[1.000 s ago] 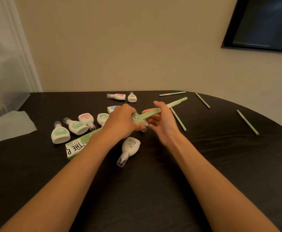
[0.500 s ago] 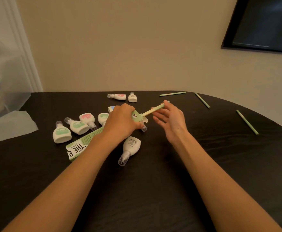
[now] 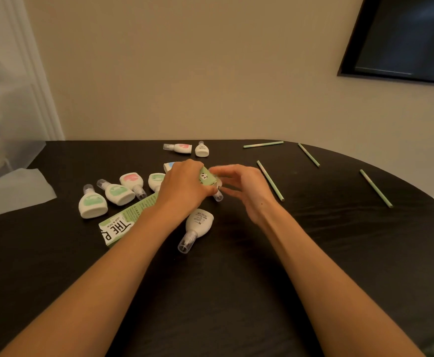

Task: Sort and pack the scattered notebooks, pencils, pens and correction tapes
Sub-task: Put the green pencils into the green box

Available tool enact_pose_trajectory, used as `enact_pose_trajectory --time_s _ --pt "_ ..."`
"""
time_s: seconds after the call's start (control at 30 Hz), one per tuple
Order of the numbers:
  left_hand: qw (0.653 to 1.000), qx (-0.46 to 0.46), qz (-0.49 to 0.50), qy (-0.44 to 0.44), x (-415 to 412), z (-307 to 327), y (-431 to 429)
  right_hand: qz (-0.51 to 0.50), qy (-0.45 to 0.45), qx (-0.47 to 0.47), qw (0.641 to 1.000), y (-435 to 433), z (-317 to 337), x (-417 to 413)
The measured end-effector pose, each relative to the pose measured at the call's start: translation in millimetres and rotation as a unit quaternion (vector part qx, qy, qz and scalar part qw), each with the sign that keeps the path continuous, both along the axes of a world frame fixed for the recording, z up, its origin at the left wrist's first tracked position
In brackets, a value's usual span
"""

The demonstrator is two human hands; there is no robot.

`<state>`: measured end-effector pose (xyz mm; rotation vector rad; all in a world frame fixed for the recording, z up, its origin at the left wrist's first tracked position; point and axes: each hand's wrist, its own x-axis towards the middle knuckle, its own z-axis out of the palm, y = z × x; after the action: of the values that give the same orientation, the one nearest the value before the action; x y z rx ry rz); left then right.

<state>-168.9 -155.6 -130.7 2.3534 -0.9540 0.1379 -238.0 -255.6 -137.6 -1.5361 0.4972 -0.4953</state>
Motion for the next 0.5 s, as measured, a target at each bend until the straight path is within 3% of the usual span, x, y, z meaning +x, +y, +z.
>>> enact_pose_trajectory --time_s 0.2,0.33,0.4,0.5 --pt "1.0 0.02 0.002 -0.017 -1.3 -2.8 -1.2 0.004 -0.037 0.026 0.999 -8.2 1.0 -2.2" --pt "0.999 0.027 0.001 -0.017 -3.6 -6.4 -5.3 -0.021 -0.008 0.015 1.0 -20.3 -4.6 -1.4" --pt "0.999 0.036 0.004 -0.018 -5.4 -6.5 -8.4 -0.139 0.016 -0.104 0.985 -33.6 -11.4 -0.4" --pt "0.998 0.05 0.002 -0.024 -9.2 -4.7 -16.9 -0.29 0.105 -0.33 0.892 -56.6 -25.1 -7.6"
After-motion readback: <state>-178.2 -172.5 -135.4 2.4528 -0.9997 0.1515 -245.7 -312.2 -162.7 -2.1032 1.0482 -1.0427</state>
